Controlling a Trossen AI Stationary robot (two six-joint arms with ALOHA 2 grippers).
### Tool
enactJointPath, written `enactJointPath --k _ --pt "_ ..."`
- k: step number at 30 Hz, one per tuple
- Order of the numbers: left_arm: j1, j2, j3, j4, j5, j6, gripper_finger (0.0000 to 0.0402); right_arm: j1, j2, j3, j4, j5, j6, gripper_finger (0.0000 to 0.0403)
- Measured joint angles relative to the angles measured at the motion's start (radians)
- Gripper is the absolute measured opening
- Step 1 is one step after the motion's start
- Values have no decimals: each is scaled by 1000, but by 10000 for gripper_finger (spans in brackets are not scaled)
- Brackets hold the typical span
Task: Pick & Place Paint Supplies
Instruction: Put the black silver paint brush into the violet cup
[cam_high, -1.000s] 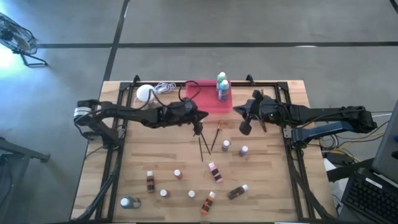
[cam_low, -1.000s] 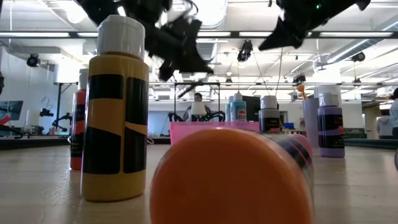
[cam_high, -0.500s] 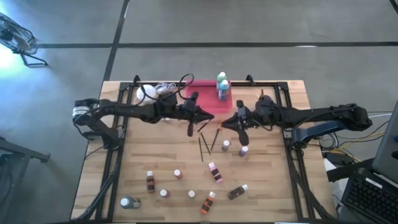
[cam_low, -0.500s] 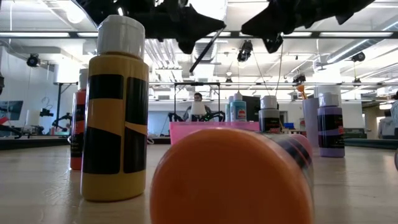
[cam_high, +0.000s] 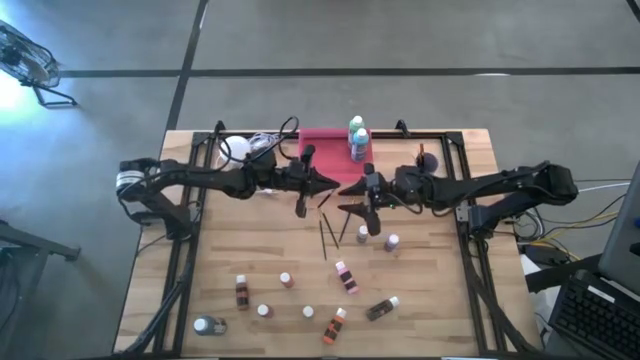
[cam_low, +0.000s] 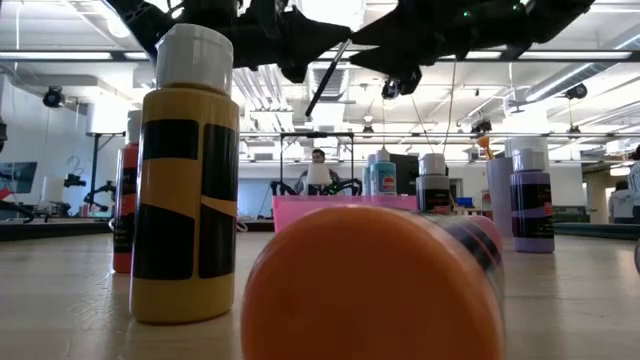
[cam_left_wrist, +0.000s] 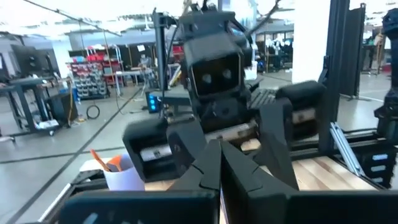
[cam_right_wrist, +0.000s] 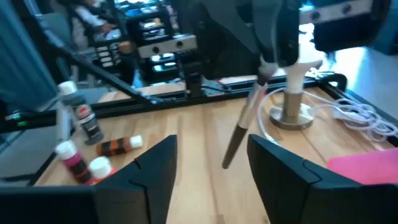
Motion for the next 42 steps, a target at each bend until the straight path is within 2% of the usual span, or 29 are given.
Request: enactJointPath --k 7,12,23,30,39,42 --pt "0 2 -2 -12 0 47 1 0 49 0 86 62 34 205" --pt "0 3 -2 -15 0 48 1 0 49 0 96 111 33 193" --pt "0 3 -2 -22 0 55 1 0 51 0 140 113 29 134" --pt "0 3 -2 -21 0 56 1 -1 51 0 143 170 28 95" --pt "0 4 -2 -21 -5 60 1 0 51 0 144 170 28 21" --pt "0 4 -2 -21 -5 57 2 0 51 0 144 170 28 17"
